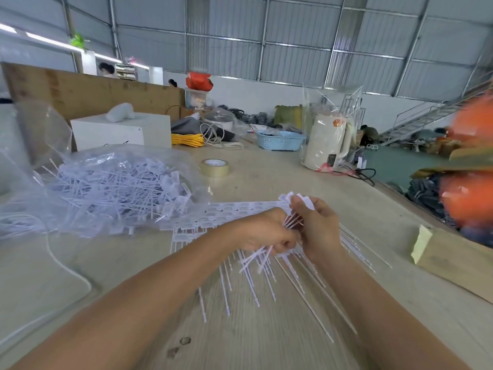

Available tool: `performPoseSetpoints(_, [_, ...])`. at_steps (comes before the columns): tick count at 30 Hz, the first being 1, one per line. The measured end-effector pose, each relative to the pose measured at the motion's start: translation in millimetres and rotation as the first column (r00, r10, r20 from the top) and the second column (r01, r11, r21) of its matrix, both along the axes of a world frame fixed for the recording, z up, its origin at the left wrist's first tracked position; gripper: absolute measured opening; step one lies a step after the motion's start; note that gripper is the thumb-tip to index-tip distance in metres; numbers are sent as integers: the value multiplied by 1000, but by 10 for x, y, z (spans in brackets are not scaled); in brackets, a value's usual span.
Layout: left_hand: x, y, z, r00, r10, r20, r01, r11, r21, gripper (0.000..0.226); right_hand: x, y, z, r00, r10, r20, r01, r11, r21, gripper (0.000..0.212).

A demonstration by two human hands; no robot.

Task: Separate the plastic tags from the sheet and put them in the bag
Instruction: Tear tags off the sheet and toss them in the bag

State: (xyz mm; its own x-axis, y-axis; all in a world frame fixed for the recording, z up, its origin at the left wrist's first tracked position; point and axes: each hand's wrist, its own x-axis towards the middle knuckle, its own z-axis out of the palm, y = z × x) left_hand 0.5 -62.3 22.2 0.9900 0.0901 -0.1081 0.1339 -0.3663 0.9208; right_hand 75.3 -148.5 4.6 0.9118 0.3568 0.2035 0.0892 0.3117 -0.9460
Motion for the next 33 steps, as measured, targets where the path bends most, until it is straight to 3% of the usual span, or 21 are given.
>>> performPoseSetpoints(3, [43, 94, -3, 982, 179, 50, -181, 983, 27, 24, 207, -9, -71, 943, -1, 332, 93, 961, -260, 30])
performPoseSetpoints(6, [40, 237, -13, 950, 300, 90, -292, 952, -88, 23, 483, -100, -209, 796, 155, 585, 315, 719, -619, 45])
performPoseSetpoints(9, [34, 329, -37, 917, 381, 116, -367, 922, -123, 21, 606, -171, -326, 704, 524, 479, 333, 351, -875, 46])
performPoseSetpoints(11, [35, 362, -50, 909, 398, 126, -379, 913, -150, 19, 591, -177, -282, 675, 614, 410, 362, 210, -908, 45])
performPoseSetpoints(19, [31, 428, -117, 904, 414, 105, -392, 902, -180, 22, 355, -242, -18, 691, 673, 265, 358, 0, -934, 68])
performPoseSetpoints(21, [31, 444, -135, 901, 420, 105, -401, 902, -161, 22, 350, -250, 12, 691, 637, 342, 411, 43, -911, 61])
performPoseSetpoints(23, [31, 464, -148, 901, 421, 105, -409, 905, -118, 23, 376, -249, 1, 722, 509, 469, 461, 151, -874, 55])
performPoseSetpoints(26, [34, 483, -151, 902, 420, 97, -415, 907, -73, 24, 432, -227, -114, 689, 445, 573, 523, 242, -817, 63])
performPoseSetpoints(30, [39, 463, -118, 896, 436, 86, -432, 900, -54, 30, 535, -135, -282, 713, 589, 381, 403, 101, -910, 59])
performPoseSetpoints(33, [38, 433, -58, 887, 457, 73, -448, 887, -108, 35, 565, -133, -282, 698, 627, 346, 396, 64, -916, 57])
